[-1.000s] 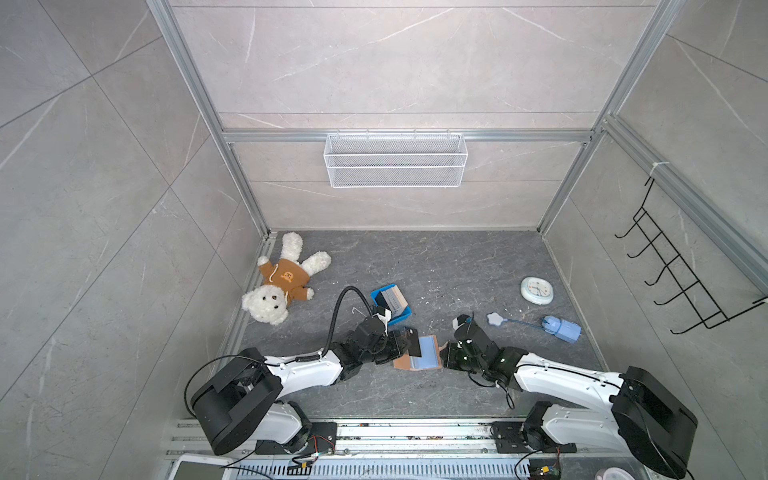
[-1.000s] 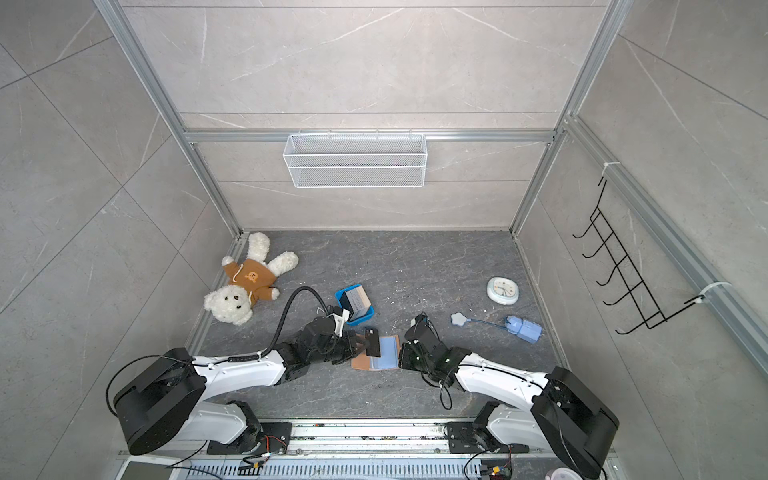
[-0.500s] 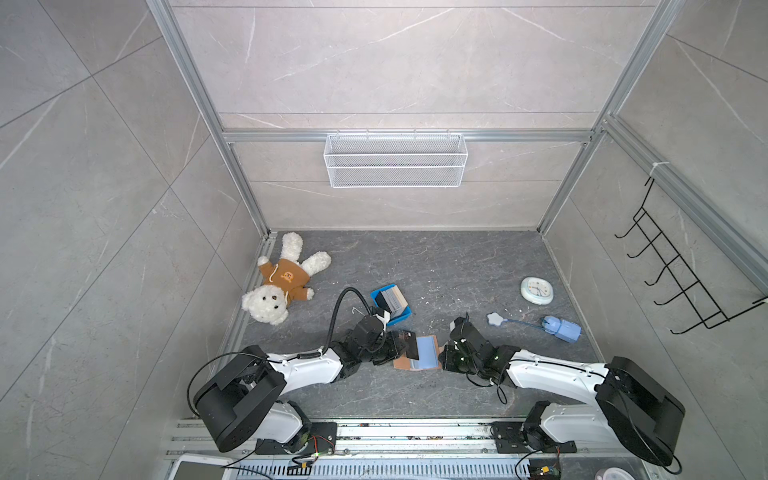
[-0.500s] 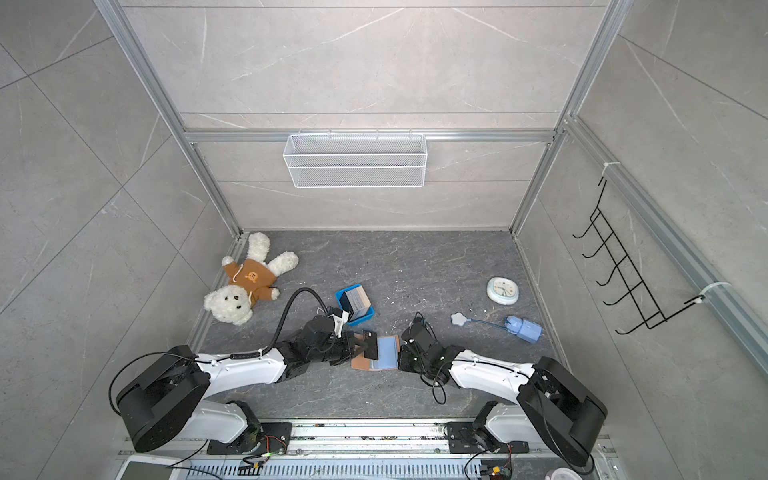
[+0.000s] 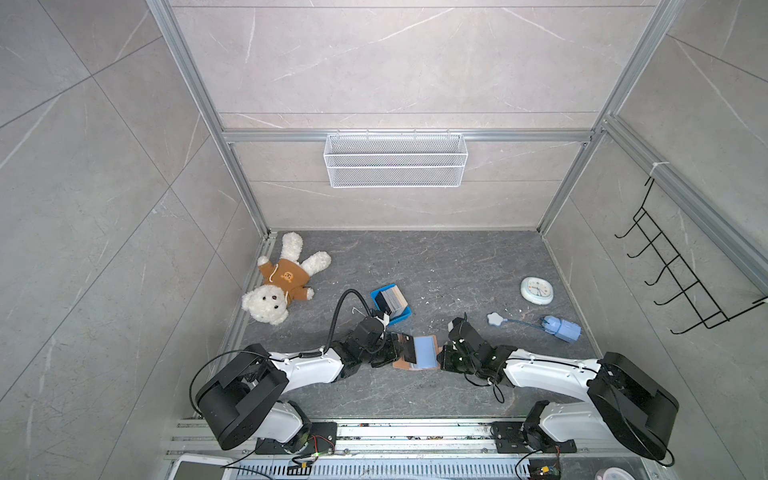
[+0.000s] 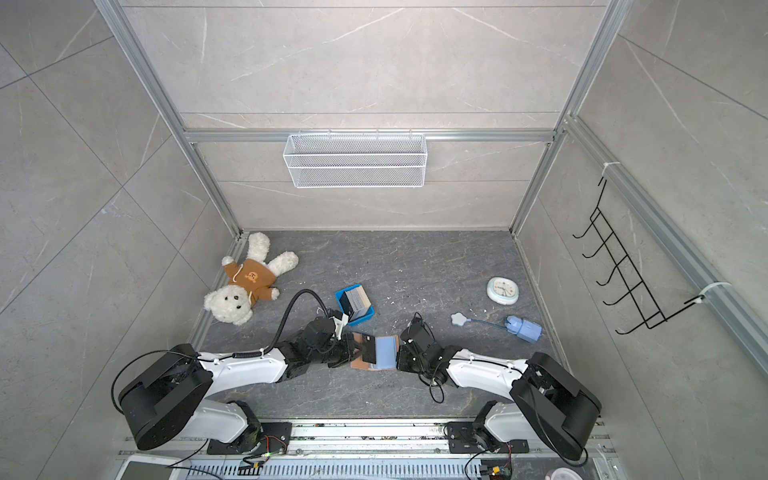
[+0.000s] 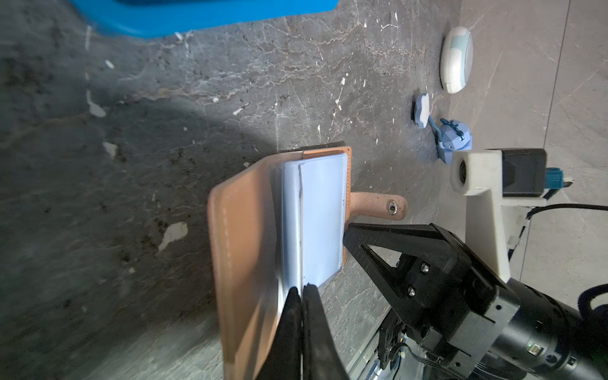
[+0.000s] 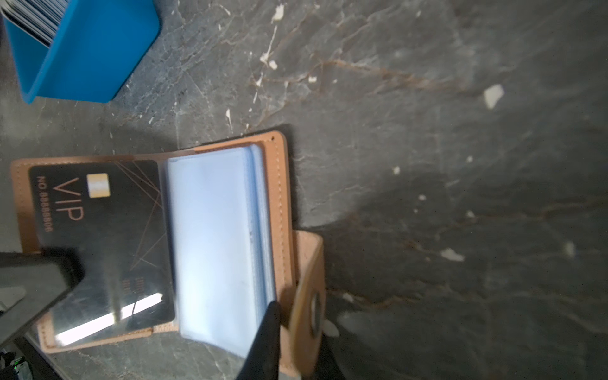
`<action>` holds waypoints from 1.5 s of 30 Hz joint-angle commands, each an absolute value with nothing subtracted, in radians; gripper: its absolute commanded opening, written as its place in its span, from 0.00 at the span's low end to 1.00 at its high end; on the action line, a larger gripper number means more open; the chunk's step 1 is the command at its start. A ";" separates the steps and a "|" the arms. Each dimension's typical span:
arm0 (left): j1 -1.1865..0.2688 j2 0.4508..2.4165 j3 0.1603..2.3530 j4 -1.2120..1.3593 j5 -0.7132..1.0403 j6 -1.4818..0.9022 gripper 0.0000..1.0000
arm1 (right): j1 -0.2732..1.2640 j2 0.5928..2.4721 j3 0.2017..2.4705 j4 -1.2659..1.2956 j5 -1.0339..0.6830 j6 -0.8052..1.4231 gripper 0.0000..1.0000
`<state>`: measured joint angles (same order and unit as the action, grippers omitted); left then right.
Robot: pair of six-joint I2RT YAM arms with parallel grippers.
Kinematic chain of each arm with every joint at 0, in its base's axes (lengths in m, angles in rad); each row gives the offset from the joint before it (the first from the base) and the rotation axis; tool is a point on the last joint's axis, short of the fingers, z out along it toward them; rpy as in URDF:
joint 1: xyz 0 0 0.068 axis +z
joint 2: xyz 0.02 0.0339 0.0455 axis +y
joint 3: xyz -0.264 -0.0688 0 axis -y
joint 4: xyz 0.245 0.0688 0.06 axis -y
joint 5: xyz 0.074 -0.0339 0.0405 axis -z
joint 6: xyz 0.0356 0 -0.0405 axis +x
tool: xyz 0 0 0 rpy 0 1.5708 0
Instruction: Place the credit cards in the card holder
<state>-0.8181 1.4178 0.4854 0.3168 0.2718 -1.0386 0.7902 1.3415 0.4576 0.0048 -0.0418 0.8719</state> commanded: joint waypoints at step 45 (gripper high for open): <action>-0.815 1.526 0.448 0.394 0.321 -1.081 0.05 | 0.797 1.381 0.408 0.044 -0.058 0.897 0.15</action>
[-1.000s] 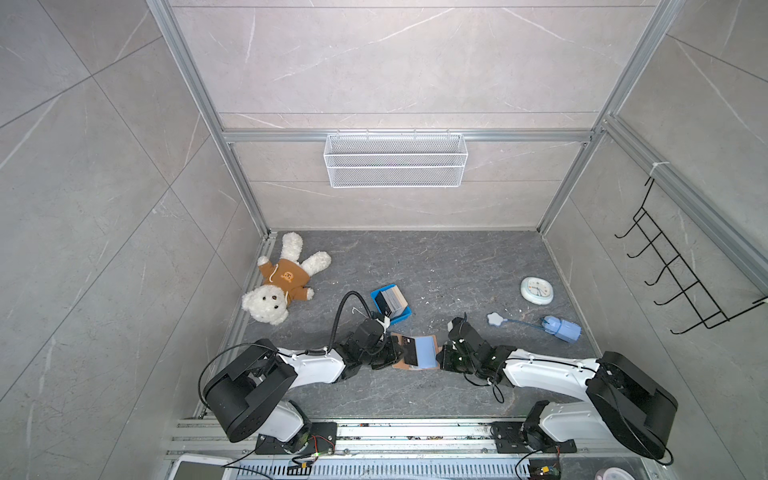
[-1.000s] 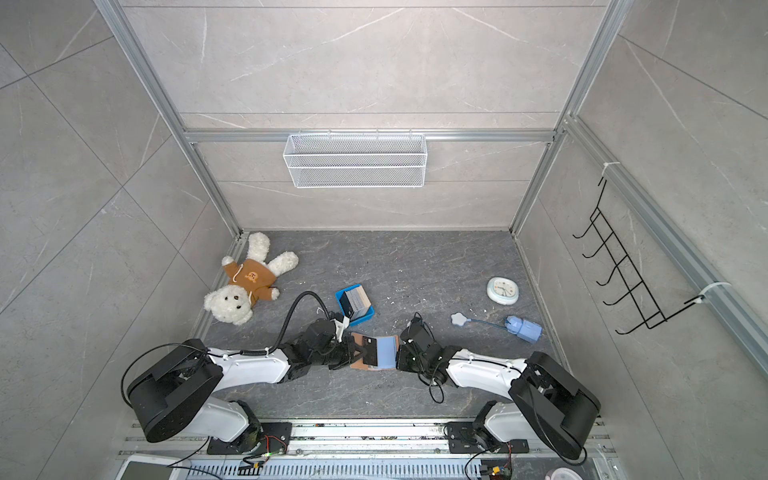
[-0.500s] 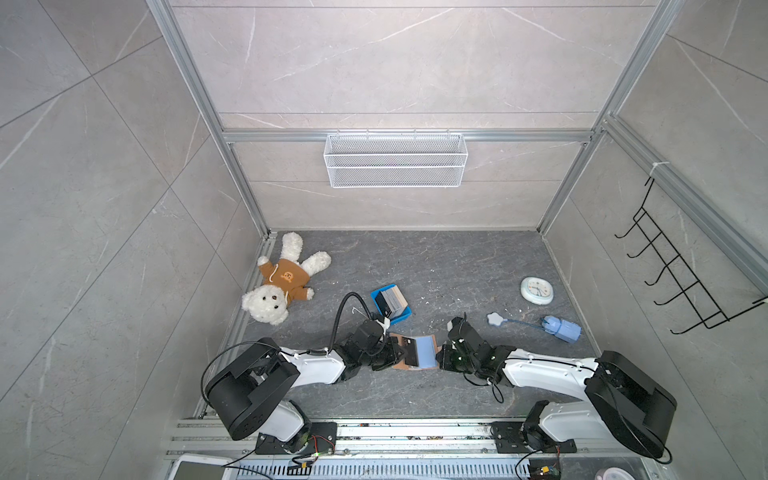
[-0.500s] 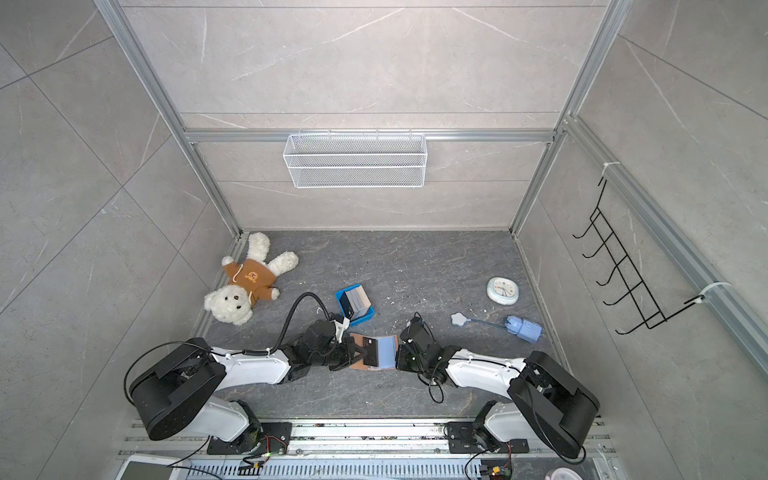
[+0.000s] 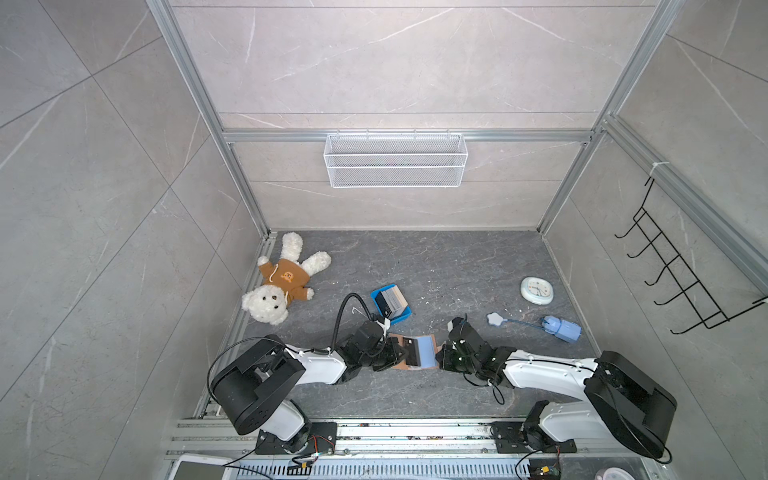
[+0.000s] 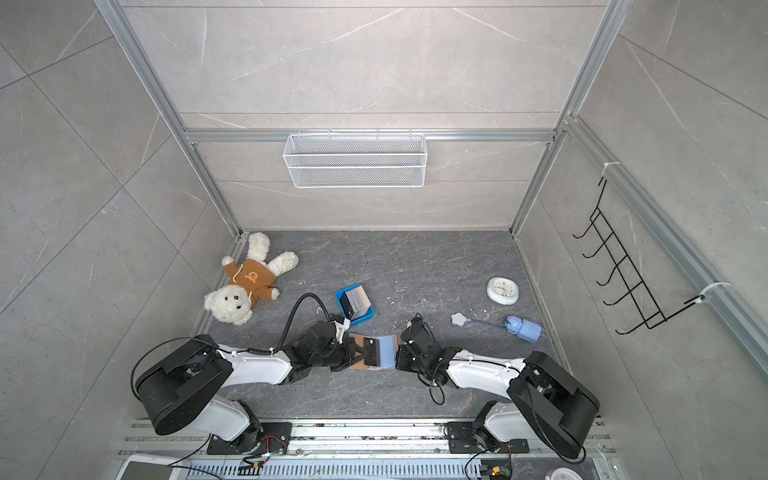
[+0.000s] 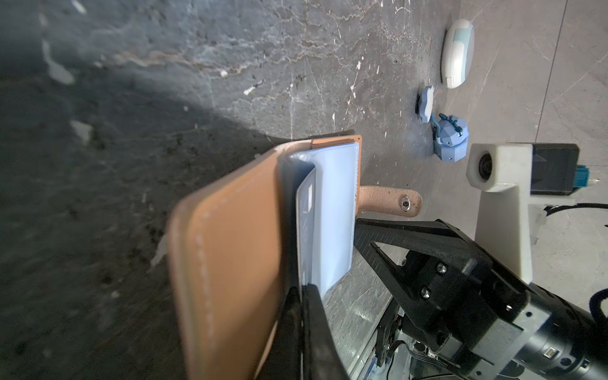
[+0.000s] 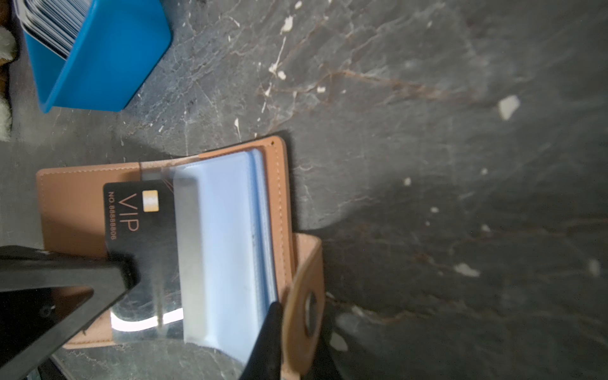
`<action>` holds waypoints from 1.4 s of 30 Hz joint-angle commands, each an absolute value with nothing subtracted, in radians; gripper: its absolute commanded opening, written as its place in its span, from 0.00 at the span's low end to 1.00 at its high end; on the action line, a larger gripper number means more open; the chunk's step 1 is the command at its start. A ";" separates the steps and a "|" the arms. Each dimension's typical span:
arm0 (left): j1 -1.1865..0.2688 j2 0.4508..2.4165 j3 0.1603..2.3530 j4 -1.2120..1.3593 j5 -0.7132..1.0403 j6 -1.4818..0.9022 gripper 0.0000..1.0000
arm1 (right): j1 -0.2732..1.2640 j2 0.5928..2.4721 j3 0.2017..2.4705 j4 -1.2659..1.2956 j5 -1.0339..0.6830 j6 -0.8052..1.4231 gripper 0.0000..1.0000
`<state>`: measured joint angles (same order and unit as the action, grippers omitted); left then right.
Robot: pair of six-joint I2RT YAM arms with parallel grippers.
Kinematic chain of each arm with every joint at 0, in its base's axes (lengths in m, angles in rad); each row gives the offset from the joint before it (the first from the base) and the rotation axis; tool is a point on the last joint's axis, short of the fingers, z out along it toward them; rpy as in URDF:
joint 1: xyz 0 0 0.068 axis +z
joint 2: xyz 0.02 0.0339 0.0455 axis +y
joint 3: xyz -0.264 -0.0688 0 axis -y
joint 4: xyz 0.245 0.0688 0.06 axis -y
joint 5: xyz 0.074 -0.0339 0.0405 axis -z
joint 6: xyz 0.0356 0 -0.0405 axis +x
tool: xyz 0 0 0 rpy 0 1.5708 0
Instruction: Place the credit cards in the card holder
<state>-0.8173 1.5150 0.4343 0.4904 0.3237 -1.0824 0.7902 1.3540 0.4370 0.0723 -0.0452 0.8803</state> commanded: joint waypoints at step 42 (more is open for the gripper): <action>-0.816 1.595 0.682 0.143 0.316 -1.009 0.23 | 0.804 1.406 0.411 0.053 -0.053 0.887 0.13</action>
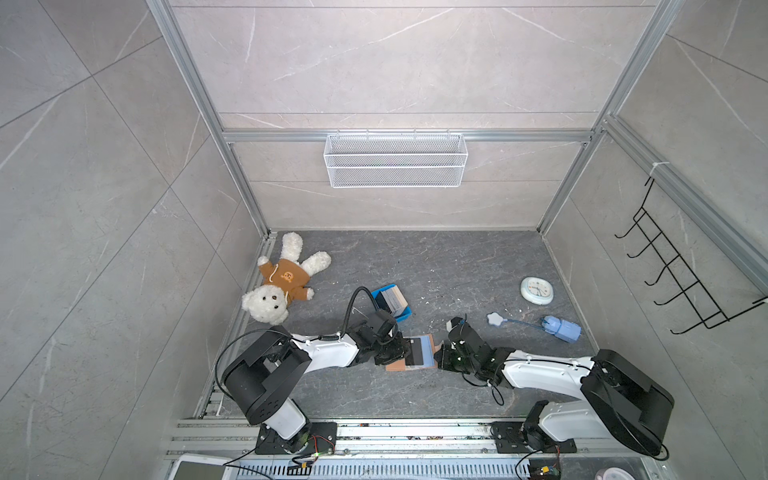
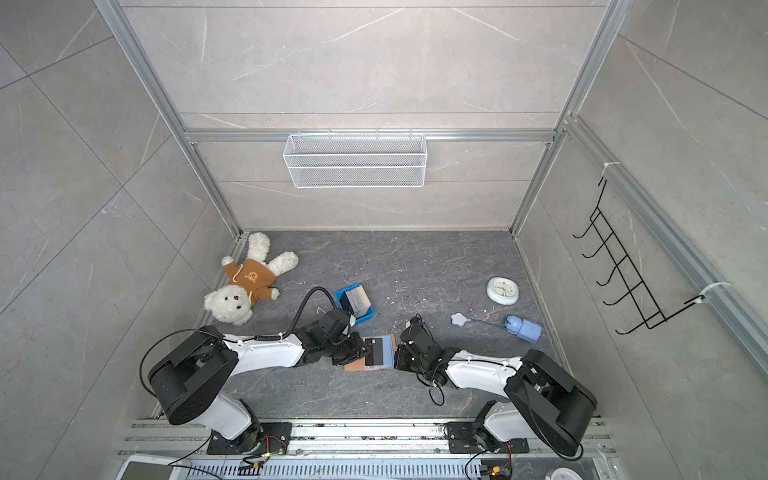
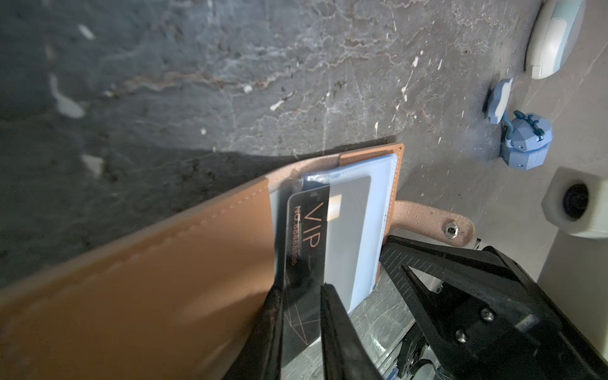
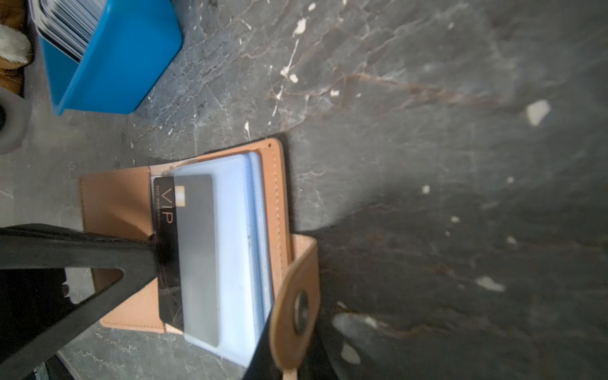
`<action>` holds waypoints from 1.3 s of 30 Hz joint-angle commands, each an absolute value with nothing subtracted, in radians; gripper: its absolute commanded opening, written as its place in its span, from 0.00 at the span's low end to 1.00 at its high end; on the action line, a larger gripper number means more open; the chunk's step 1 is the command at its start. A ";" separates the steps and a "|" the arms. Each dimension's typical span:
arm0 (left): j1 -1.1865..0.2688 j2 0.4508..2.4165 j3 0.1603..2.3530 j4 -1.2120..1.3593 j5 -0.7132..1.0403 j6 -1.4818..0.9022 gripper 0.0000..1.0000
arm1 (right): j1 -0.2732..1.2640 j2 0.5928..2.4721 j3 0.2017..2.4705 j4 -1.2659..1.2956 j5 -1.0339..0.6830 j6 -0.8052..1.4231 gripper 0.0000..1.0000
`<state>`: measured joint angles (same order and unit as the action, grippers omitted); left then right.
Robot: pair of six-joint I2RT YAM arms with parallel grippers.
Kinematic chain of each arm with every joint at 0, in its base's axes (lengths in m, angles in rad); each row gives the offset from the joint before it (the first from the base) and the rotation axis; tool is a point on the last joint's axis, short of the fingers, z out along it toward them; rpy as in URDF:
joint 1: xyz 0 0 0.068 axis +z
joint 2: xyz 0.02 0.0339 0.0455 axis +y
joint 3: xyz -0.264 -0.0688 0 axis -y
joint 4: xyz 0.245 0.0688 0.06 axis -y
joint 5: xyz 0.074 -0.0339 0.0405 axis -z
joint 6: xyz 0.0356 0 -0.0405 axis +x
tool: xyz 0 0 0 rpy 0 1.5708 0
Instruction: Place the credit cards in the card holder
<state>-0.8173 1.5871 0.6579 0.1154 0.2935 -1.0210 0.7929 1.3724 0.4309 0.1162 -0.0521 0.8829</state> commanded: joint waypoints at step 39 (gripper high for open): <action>-0.819 1.533 0.670 0.021 0.254 -0.963 0.23 | 0.807 1.206 0.471 -0.082 -0.015 0.891 0.15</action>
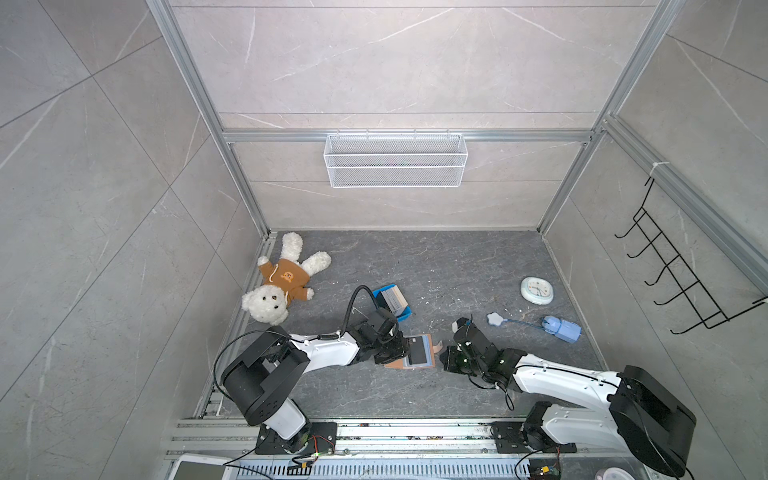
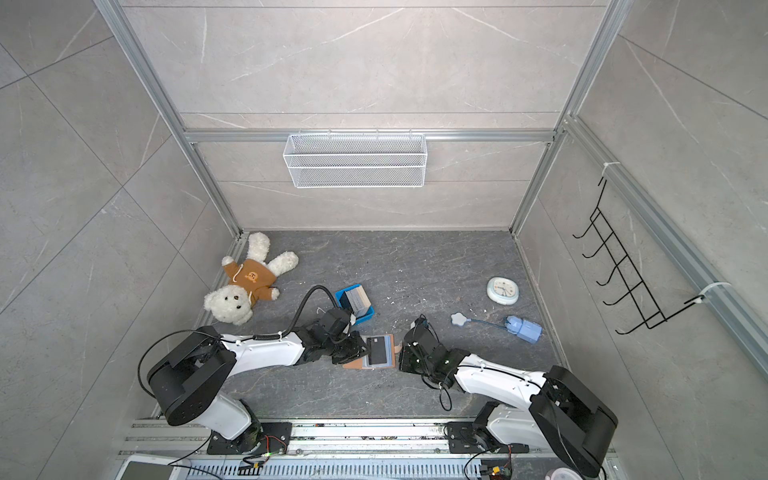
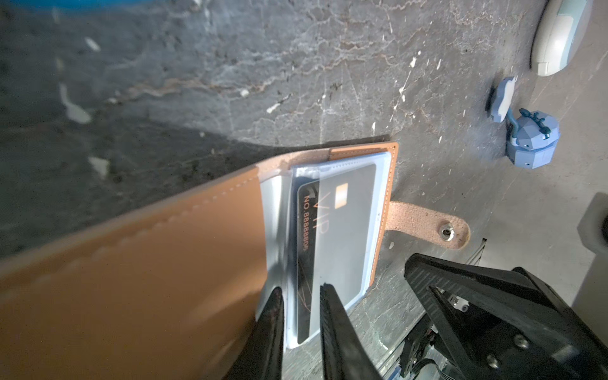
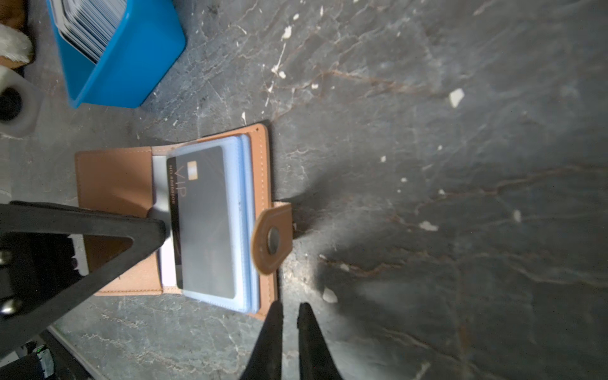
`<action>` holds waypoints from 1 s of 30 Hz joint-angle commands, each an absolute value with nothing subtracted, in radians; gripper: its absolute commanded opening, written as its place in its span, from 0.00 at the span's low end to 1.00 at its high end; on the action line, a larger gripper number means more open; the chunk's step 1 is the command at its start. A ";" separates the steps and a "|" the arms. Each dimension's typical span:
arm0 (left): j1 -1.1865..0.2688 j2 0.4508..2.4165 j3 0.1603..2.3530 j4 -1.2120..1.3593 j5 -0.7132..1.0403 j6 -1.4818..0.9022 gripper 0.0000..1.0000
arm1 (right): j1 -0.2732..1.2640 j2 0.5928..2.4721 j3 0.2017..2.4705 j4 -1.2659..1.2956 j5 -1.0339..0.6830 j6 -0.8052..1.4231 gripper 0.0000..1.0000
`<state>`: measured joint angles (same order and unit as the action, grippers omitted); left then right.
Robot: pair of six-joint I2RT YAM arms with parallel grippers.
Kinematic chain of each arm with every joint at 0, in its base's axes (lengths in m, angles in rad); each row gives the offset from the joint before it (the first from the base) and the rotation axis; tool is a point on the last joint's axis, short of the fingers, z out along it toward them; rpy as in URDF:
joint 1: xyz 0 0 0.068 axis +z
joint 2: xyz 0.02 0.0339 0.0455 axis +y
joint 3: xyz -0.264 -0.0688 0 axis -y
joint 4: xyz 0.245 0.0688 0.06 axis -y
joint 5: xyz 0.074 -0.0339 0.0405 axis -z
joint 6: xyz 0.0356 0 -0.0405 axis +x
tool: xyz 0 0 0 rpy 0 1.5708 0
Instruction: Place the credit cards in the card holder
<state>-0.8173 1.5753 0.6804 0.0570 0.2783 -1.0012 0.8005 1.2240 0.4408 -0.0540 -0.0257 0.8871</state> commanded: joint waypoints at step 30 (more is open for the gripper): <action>-0.841 1.629 0.732 -0.029 0.245 -0.936 0.18 | 0.807 1.333 0.479 0.095 -0.094 0.917 0.18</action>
<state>-0.8379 1.6085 0.7116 0.0013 0.2447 -0.9646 0.8005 1.3190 0.4583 0.0559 -0.0788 0.9009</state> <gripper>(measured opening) 0.178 0.173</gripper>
